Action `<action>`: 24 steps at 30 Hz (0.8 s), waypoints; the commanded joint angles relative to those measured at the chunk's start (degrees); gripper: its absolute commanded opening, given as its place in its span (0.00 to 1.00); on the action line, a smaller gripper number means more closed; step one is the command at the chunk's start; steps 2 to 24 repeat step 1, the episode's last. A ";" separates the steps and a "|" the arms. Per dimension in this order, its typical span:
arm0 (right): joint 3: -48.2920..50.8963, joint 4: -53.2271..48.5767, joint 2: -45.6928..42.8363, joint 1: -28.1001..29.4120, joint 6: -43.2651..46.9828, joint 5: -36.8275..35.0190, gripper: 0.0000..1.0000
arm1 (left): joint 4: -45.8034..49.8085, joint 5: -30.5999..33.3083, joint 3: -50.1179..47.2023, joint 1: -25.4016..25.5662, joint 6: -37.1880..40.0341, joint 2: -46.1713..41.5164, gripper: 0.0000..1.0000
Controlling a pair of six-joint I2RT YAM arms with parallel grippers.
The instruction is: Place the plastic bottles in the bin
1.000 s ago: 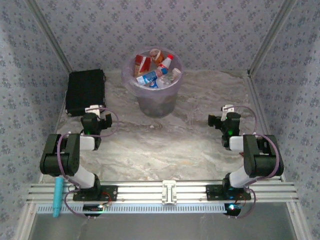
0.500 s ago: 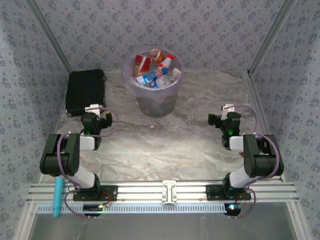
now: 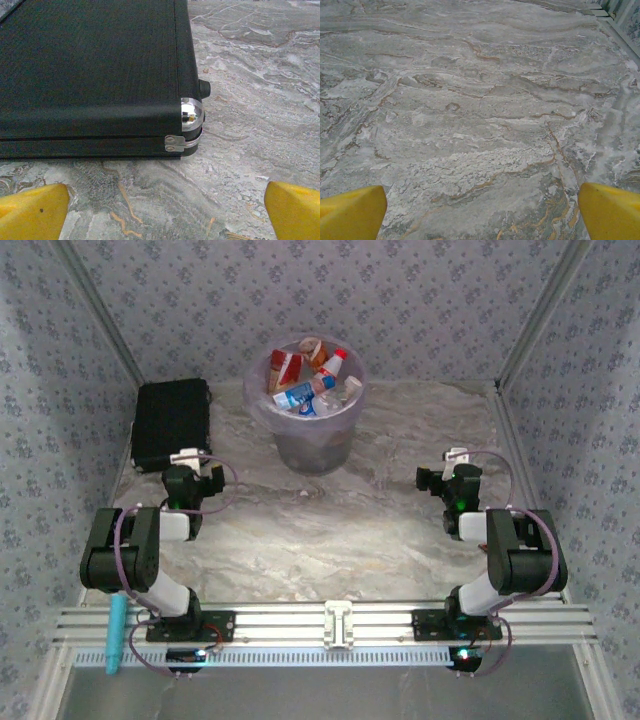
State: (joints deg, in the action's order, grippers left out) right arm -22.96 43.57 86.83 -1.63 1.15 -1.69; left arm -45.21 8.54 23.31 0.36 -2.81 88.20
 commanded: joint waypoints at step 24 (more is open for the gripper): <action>0.06 1.68 0.26 -0.07 0.78 0.22 1.00 | -1.88 -0.68 0.16 -0.34 0.52 -0.16 1.00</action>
